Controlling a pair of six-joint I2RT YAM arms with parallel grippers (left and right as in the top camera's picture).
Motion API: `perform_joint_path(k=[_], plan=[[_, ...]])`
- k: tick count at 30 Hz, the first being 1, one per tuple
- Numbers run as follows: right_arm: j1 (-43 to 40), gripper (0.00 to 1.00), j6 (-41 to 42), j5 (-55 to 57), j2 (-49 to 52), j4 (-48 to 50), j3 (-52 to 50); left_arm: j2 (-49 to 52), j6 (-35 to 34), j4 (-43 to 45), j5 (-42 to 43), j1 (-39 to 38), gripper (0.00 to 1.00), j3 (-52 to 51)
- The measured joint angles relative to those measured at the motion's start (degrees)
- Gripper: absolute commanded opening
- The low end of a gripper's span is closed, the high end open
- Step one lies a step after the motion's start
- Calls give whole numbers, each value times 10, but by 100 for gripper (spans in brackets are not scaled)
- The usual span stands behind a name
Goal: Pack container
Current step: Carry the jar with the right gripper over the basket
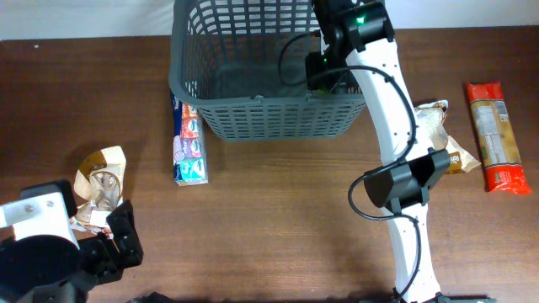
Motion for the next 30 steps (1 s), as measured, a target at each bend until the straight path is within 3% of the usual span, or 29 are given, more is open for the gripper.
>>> perform_joint_path(k=[30], plan=[[-28, 4, -14, -20, 27, -30, -62, 0, 0, 0, 20, 0, 100, 0]])
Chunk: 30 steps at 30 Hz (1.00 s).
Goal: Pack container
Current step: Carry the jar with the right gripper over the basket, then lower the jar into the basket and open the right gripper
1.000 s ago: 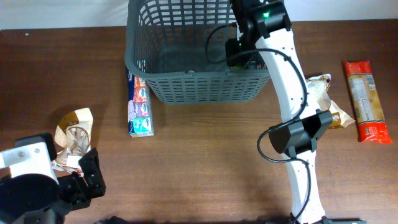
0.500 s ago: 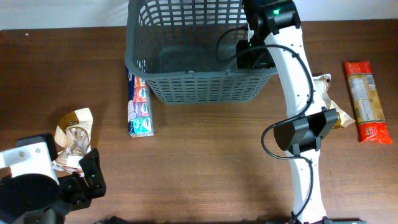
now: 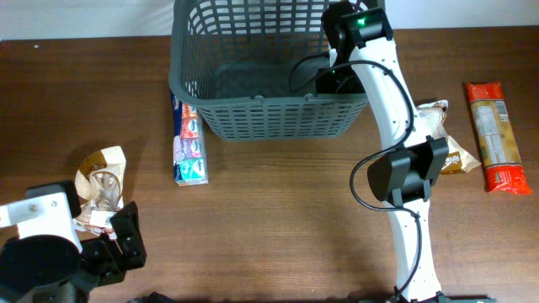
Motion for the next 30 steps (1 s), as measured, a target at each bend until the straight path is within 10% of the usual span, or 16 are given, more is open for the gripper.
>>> perform_joint_path(k=[6, 14, 30], plan=[[0, 5, -2, -2, 1, 4, -14, 0, 0, 0, 0, 0, 99, 0], [0, 41, -2, -2, 1, 7, -15, 0, 0, 0, 2, 0, 100, 0], [0, 55, -2, -13, 1, 7, -15, 0, 0, 0, 2, 0, 100, 0]])
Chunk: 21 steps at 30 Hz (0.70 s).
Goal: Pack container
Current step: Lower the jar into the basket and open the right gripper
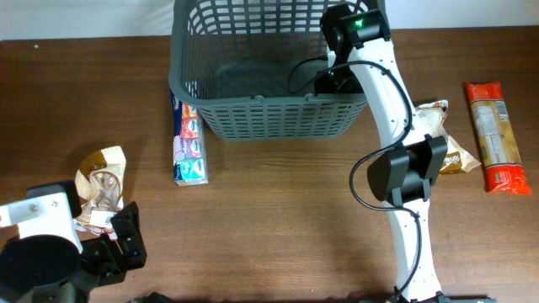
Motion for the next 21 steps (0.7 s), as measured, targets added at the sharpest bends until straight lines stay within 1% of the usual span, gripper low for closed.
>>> perform_joint_path(k=[1, 3, 5, 7, 8, 13, 16, 21], plan=[[0, 56, 0, 0, 0, 0, 0, 0, 0, 0, 0, 0, 99, 0], [0, 66, 0, 0, 0, 0, 0, 0, 0, 0, 0, 0, 100, 0], [0, 68, 0, -2, 0, 0, 0, 0, 0, 0, 0, 0, 100, 0], [0, 74, 0, -6, 0, 0, 0, 0, 0, 0, 0, 0, 100, 0], [0, 79, 0, -9, 0, 0, 0, 0, 0, 0, 0, 0, 99, 0], [1, 81, -4, -15, 0, 2, 0, 0, 5, 0, 0, 0, 100, 0], [1, 85, -4, -15, 0, 2, 0, 0, 7, 0, 0, 0, 100, 0], [2, 85, -6, -20, 0, 1, 0, 0, 9, 0, 0, 0, 99, 0]])
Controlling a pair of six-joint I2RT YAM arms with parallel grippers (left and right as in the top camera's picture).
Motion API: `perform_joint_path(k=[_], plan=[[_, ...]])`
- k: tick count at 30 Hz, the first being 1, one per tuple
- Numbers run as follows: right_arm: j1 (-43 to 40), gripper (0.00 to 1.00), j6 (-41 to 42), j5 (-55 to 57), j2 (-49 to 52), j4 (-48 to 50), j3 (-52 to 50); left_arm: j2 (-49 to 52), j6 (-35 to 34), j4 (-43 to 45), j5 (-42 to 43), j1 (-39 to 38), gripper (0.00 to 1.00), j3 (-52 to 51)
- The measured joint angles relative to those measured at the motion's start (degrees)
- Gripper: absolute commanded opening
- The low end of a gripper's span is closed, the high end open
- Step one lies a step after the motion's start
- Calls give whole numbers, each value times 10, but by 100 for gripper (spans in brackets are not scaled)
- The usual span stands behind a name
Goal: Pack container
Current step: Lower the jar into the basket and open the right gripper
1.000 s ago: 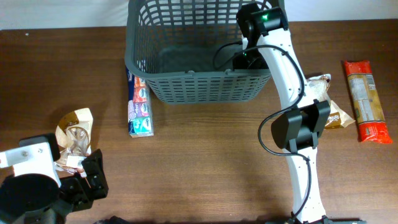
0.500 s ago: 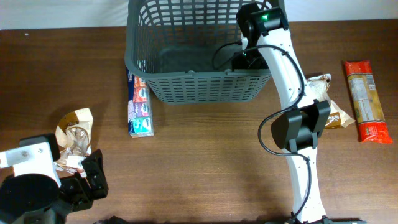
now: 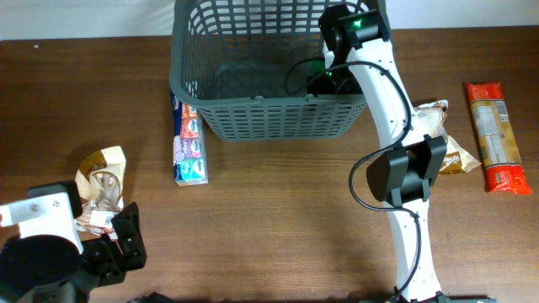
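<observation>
The grey slatted basket (image 3: 253,118) stands at the back middle of the table. My right arm reaches over its right rim, and the right gripper (image 3: 322,82) is down inside the basket's right end. Its fingers are dark against the mesh, so what they hold is hidden. My left gripper (image 3: 122,242) sits low at the front left, just below a brown-and-white packet (image 3: 101,178). How its fingers stand is unclear. A blue multi-pack (image 3: 189,141) lies against the basket's left side.
A crumpled tan snack bag (image 3: 440,135) lies to the right of the right arm, partly under it. A long orange-red package (image 3: 495,136) lies near the right edge. Bare brown tabletop (image 3: 278,219) spreads in front of the basket.
The right wrist has shifted very slightly inside the basket's right end. The left arm and all the packages lie as before.
At first the right wrist hung over the basket's right part, a little further left. A second later it sat closer to the right wall, lower in the basket, and it has stayed there. The left gripper has stayed beside the brown-and-white packet throughout.
</observation>
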Motion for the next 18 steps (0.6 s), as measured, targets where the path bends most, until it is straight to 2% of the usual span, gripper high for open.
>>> perform_joint_path(k=[8, 14, 18], plan=[[0, 86, -1, -4, 0, -9, 33, 0, 0, 0, 0, 0, 100, 0], [0, 91, -1, -4, -9, -11, 148, 0, 0, 0, 0, 0, 100, 0], [-1, 95, -1, -5, -63, -11, 227, 0, 0, 0, 0, 0, 100, 0]])
